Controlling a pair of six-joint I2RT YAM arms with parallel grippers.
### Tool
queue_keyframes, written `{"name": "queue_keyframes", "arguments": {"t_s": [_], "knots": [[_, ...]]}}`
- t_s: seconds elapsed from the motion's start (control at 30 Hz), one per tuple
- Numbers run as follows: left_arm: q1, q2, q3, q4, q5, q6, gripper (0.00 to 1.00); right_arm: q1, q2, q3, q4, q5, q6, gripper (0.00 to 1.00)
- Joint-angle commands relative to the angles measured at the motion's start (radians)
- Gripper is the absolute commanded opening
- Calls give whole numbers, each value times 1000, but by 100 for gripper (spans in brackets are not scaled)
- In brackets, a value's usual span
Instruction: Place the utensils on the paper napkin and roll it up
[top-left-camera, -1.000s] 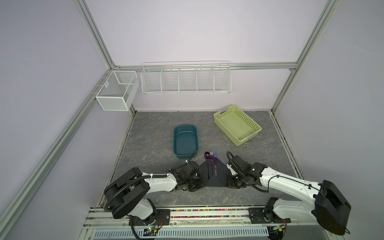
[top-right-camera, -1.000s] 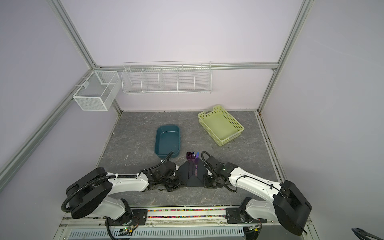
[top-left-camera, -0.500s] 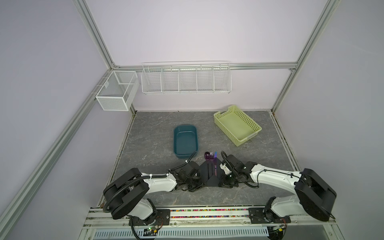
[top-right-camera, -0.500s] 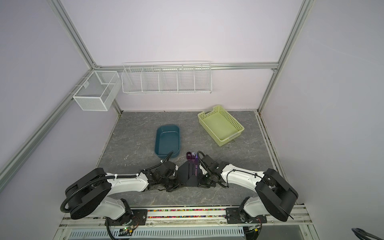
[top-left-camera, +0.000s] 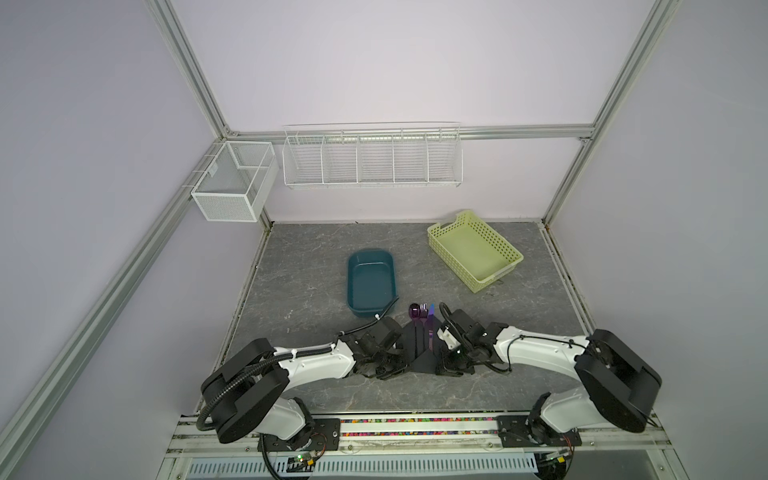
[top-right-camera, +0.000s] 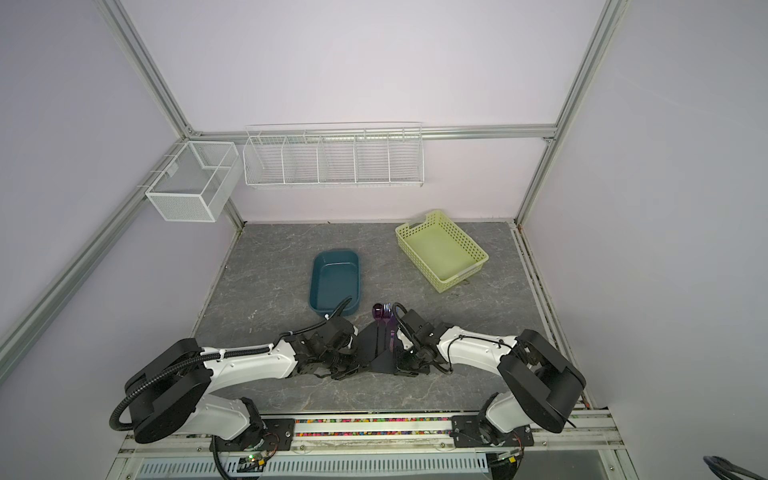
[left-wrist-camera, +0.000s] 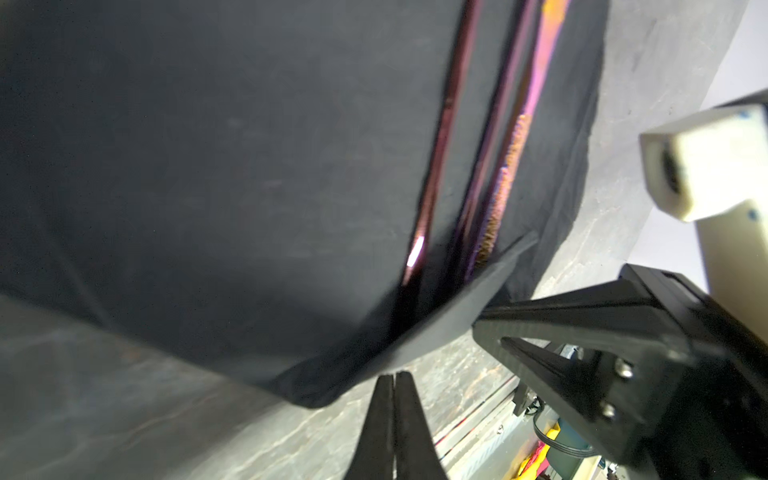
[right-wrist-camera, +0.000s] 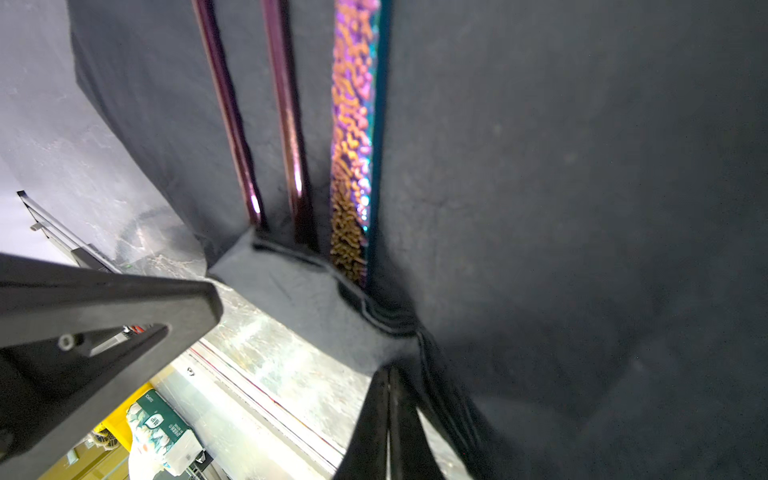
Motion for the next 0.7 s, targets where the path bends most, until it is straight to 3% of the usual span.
{"name": "queue_keyframes", "arguments": {"t_s": [0.0,0.47,0.67], "knots": [[-11,21,39,-19,-6,42,0,-7,22,-21,-10,18,-3,9],[-28,124,41,-19,0,37,0,-16,0,-26,-27,23,-10,9],[-28,100,62,-148,-60,83,0,-21,-7,-32,-32,28,-10,8]]}}
